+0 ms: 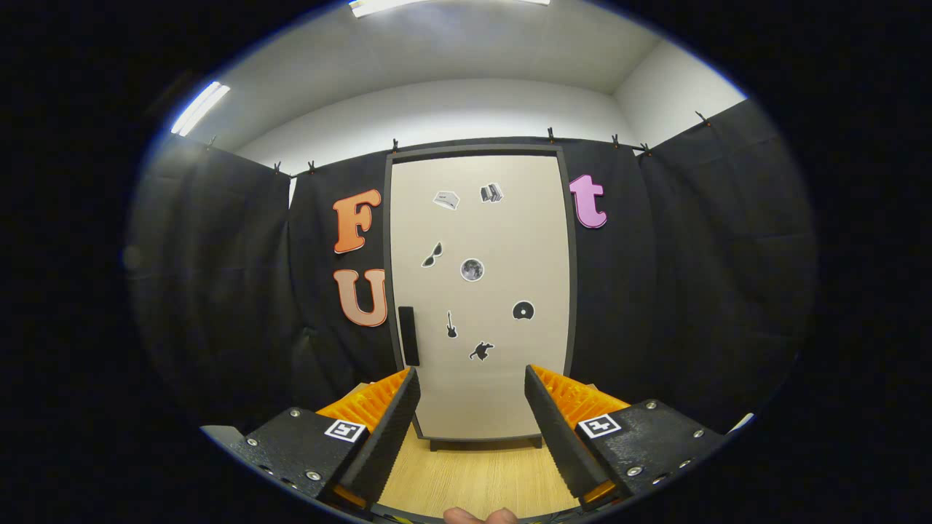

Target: Open the shoe cabinet door, grab the shoes and put them into the shoe cabinet, then close the shoe cabinet door.

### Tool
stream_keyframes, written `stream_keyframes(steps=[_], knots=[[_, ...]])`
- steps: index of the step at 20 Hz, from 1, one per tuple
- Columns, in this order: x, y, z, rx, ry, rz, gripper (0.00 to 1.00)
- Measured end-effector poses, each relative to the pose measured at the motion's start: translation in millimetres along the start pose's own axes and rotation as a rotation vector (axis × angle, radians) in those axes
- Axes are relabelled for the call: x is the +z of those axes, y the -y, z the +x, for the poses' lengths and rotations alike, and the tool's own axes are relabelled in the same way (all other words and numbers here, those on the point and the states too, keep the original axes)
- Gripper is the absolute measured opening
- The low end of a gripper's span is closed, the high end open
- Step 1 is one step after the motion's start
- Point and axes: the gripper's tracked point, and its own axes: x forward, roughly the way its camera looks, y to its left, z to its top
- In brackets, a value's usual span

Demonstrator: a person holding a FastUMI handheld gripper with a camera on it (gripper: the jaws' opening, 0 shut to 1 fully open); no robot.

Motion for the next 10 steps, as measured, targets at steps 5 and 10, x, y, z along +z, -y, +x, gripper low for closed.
stream_keyframes(steps=[5, 10], knots=[[9.5, 10.7, -11.7, -0.002, 0.028, 0.020, 0.91], [8.9, 10.2, -17.9, -0.002, 0.029, 0.014, 0.91]])
